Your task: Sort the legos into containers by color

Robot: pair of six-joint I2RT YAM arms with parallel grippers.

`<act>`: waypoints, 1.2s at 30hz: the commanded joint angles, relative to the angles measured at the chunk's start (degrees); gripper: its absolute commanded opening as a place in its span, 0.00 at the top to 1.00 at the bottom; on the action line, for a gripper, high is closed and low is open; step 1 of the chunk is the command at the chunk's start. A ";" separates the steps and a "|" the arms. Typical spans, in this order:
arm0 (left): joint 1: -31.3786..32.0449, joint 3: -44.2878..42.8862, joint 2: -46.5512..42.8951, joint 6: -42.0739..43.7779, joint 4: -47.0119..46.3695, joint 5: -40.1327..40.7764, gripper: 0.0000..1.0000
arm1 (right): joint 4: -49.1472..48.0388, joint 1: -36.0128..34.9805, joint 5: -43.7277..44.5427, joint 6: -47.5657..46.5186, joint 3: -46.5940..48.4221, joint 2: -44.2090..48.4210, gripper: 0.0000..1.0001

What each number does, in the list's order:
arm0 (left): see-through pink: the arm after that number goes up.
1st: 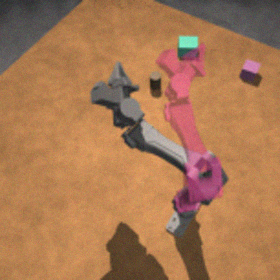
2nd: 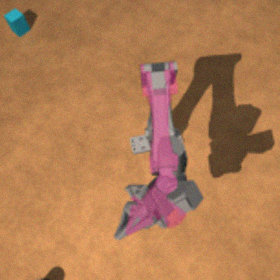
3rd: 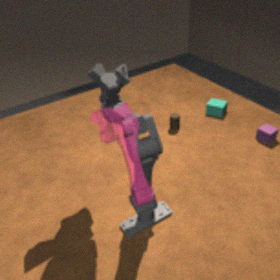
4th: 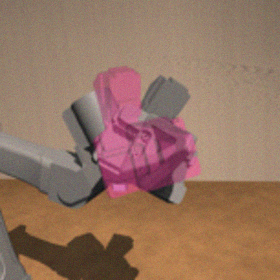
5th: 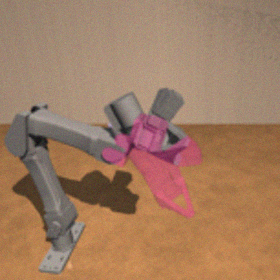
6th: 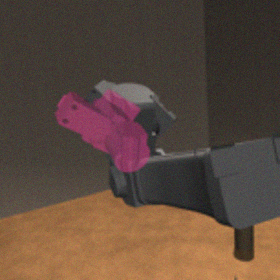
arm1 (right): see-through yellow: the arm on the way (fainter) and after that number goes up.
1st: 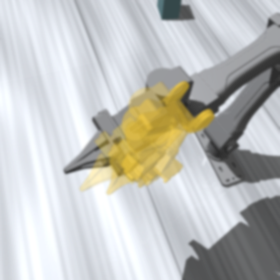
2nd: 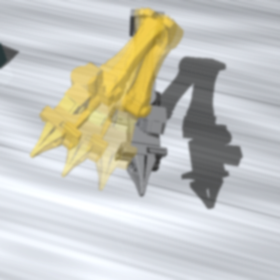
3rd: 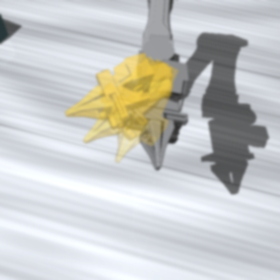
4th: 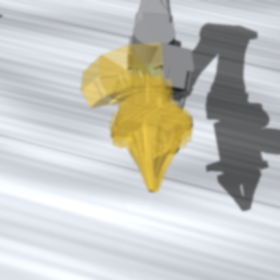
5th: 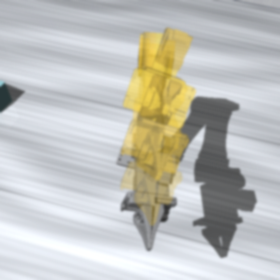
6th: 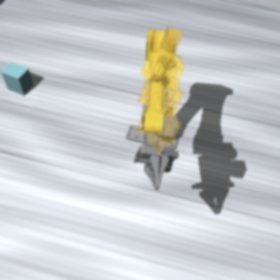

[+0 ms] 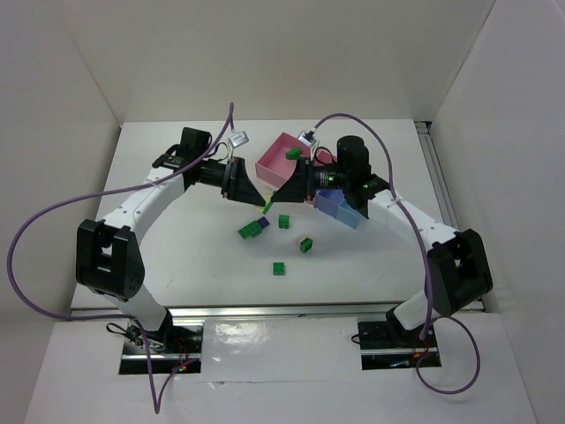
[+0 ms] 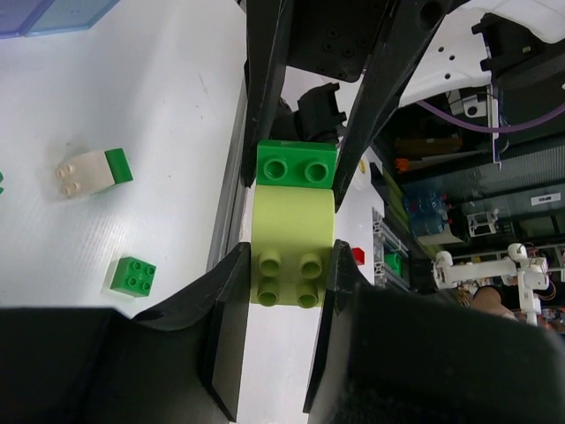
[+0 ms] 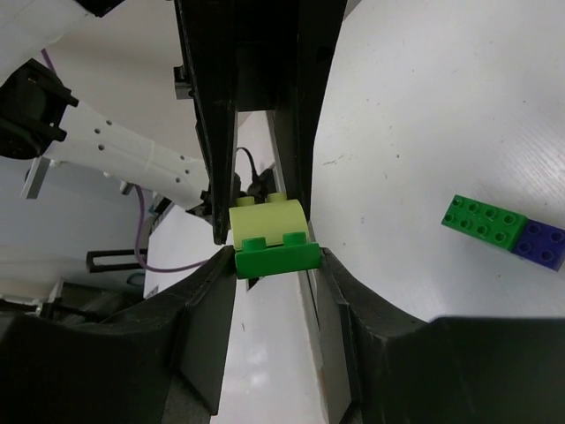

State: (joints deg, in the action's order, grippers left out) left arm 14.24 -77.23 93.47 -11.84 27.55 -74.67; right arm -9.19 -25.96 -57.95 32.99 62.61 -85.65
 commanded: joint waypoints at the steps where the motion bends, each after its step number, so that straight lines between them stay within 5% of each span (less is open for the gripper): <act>1: 0.70 0.15 -1.71 1.46 -0.74 -0.57 1.00 | -2.95 -0.50 -0.94 -0.64 -0.90 0.74 0.65; 17: -1.50 0.15 -2.77 -3.81 -5.92 2.52 1.00 | 16.03 5.12 11.71 -11.01 -3.11 5.23 0.71; 36: -2.02 0.15 -1.63 -7.85 -10.41 3.56 1.00 | 19.47 6.36 18.74 -13.04 -0.83 4.70 0.71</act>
State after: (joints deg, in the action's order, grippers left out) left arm 12.08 -76.71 93.43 -19.31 18.74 -70.24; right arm 8.40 -19.31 -42.87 21.71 59.94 -81.19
